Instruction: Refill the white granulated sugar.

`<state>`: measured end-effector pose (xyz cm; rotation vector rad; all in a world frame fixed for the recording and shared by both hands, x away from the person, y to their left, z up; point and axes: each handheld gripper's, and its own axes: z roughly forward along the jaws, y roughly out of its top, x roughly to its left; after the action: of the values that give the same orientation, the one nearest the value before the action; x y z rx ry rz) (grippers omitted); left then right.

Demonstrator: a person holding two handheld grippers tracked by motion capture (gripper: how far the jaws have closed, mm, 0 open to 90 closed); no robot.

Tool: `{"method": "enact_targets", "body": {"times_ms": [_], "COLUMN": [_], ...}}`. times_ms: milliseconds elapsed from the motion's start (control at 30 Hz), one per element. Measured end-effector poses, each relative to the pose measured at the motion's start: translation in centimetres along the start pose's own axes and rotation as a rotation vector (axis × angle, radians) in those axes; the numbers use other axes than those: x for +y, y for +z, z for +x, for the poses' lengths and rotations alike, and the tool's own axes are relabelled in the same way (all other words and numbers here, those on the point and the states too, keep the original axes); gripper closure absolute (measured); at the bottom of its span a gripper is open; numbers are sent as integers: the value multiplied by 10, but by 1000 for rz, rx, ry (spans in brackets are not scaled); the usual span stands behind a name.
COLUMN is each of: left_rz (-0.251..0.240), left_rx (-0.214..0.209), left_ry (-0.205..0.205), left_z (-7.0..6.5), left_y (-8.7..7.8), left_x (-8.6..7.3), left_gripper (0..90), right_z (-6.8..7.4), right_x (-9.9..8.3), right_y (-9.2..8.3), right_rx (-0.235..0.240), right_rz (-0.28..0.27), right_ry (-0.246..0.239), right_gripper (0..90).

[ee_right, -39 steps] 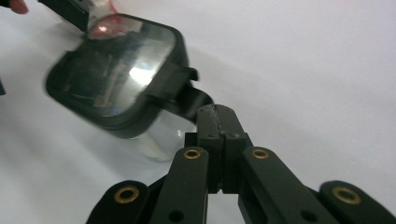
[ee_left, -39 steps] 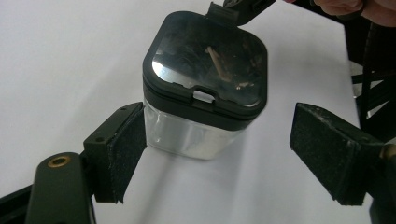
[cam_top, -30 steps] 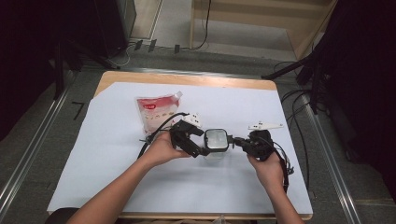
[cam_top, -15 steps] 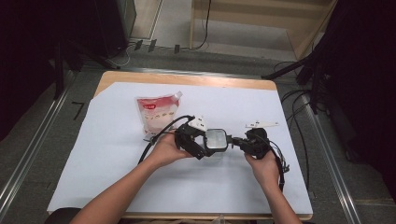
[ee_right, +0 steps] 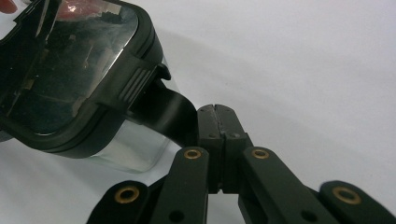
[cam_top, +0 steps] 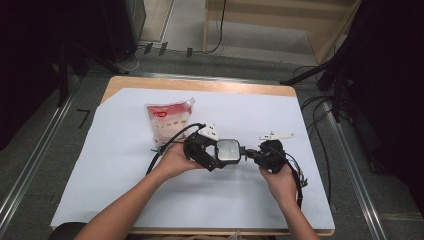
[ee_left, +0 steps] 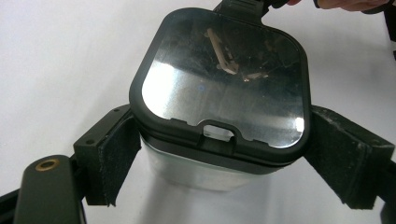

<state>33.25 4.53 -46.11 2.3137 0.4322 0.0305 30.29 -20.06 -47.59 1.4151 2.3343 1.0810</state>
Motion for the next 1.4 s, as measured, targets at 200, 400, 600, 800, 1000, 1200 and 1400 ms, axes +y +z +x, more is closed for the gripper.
{"method": "enact_targets", "body": {"times_ms": [200,400,600,800,1000,1200,1400], "left_rz": [-12,-9,-22,-5,0,-42,-24], "left_rx": [-15,-13,-4,8,20,-38,-47], "left_ry": [-12,1,3,17,24,6,0], "left_z": [1,0,-3,-4,-8,-11,-15], "left_y": [-2,-4,-9,-12,-14,-17,-19], "left_x": [1,4,8,12,19,23,29], "left_gripper": [155,154,151,150,146,312,407], "right_z": [0,0,1,3,2,4,4], "right_x": [-1,-1,0,0,0,0,0], "right_y": [-1,-1,-2,-2,-2,-2,-3], "right_rx": [10,17,22,24,25,29,35], "right_rz": [-4,0,-3,-1,-3,-5,-4], "right_ry": [-3,2,-3,2,-6,-9,-12], "right_gripper": [900,900,900,900,900,900,900]}}
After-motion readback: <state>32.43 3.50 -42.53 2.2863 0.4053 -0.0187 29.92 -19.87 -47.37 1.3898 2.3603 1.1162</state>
